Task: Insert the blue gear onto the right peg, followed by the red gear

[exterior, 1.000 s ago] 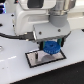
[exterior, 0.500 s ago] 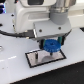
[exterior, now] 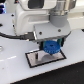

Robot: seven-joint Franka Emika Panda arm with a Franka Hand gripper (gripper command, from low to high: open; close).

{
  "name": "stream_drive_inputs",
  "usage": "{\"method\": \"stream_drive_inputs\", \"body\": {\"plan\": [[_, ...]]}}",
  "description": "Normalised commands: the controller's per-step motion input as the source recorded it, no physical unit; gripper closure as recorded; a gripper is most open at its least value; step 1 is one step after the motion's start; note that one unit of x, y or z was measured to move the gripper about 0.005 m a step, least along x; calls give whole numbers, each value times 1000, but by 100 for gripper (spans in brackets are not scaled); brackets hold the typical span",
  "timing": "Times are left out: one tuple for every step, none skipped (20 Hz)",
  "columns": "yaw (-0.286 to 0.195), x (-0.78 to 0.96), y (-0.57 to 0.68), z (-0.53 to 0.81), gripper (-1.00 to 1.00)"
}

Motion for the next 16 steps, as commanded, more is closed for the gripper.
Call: {"method": "stream_drive_inputs", "body": {"plan": [[0, 310, 89, 94, 100], [0, 319, 95, 24, 100], [0, 0, 0, 69, 100], [0, 83, 46, 331, 100], [0, 160, 31, 417, 100], [0, 174, 6, 451, 100], [0, 126, 0, 311, 100], [0, 31, 0, 106, 100], [0, 292, 15, -67, 100], [0, 295, 3, 181, 100], [0, 333, 9, 94, 100], [0, 311, 20, 105, 100], [0, 334, 4, -7, 100], [0, 302, -10, -21, 100], [0, 249, -31, -133, 100], [0, 232, -36, -159, 100]]}}
